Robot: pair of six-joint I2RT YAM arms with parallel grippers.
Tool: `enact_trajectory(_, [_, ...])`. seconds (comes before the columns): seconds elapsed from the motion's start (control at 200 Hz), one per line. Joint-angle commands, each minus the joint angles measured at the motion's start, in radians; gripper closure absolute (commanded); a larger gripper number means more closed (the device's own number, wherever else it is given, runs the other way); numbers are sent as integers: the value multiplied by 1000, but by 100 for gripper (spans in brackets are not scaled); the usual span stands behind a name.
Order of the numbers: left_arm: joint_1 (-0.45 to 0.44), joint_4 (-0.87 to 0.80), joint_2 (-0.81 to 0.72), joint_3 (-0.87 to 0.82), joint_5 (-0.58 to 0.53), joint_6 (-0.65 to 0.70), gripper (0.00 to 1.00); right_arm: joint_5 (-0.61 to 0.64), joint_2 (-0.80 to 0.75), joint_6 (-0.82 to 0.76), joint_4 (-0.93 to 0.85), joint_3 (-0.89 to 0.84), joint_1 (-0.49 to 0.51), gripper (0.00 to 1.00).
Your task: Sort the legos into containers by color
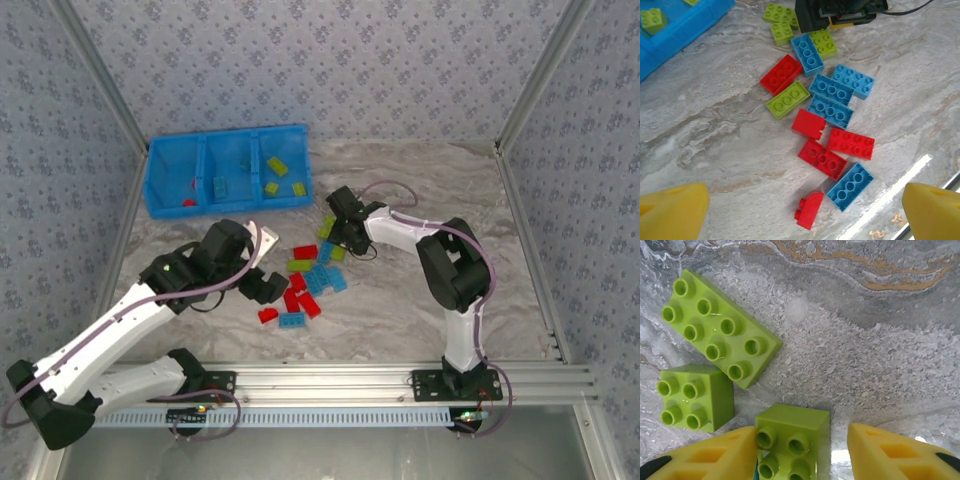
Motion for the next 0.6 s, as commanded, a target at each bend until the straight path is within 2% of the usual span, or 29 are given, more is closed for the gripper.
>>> enact_trajectory(0.0, [-7, -2, -16, -21, -33, 44, 1, 4, 13, -1, -47, -17, 9, 42])
enact_trajectory(0.075, [-7, -24, -9, -22, -38, 54, 1, -3, 12, -18, -47, -6, 15, 43])
enact_trajectory(0.25, [-7, -23, -26, -58, -75, 50, 1, -4, 47, -6, -50, -10, 22, 58])
enact_trajectory(0.47, [-7, -13, -59, -73, -118, 47, 1, 4, -30, -1, -14, -83, 9, 82])
enact_trajectory(0.595, [-6, -12, -80, -77, -161, 43, 1, 56, -140, -45, -19, -100, 10, 84])
